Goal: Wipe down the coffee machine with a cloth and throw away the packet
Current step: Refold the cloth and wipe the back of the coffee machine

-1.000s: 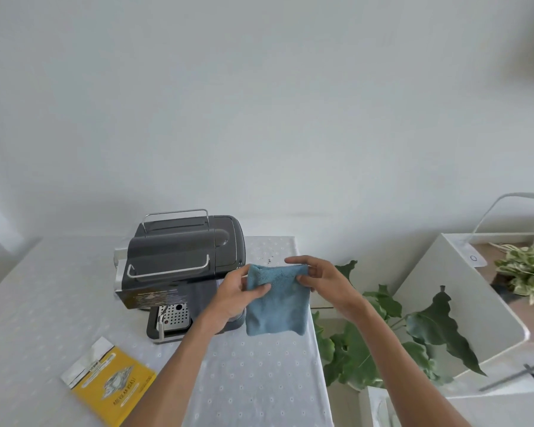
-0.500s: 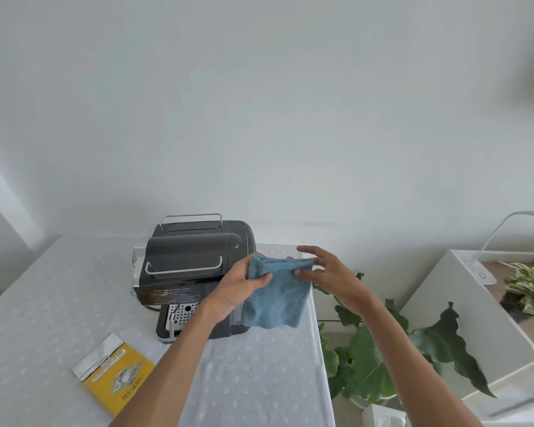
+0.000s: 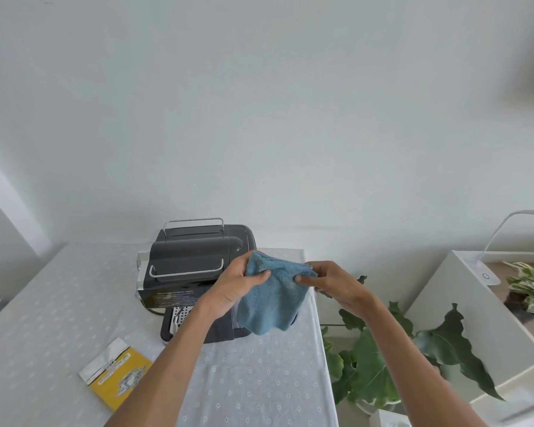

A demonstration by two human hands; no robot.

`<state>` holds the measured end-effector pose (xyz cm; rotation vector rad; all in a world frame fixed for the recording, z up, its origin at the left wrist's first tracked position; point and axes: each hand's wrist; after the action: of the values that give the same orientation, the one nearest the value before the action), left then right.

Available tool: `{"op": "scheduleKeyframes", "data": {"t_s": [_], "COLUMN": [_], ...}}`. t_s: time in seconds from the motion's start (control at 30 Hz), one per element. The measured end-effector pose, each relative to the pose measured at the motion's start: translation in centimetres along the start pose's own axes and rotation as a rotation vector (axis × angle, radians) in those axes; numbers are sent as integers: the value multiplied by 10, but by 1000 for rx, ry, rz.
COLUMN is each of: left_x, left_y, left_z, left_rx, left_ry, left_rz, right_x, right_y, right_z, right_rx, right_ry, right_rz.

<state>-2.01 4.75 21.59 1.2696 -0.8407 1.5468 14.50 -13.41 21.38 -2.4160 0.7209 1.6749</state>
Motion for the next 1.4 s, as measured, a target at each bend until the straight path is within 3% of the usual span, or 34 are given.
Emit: {"op": "scheduleKeyframes", "data": {"t_s": [0.27,0.5,0.67,0.83,1.1,1.4], "left_x": [-18,-26,-19,-16,-13,17], "left_y": [6,14,12,7,-7,-8], "left_z": [5,-1,0,-7,-21,-4], "left_rx": [214,164,55,118,162,279], "left_ry": [-222,-158,-329,-505,-510,-441], "left_rz": [69,-27,70,117,62,188], "right_x": [18,31,29,23,14,5], "right_y": [9,12,14,10,1,-11], "right_z": [11,20,20,17,8,-4], "right_rx": [159,195,240,289,341,367], "right_ry": [-22,61,2,22,156,160], "right_rz": [-62,-59,-104,-142,-163,-156]}}
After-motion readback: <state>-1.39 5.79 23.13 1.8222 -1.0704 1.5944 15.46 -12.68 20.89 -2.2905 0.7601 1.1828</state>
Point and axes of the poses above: each hand's wrist, its own y-axis away from the middle knuckle, its own z-axis out of the palm, x = y × z, and after that the axes turned 11 degrees about y, right-handed
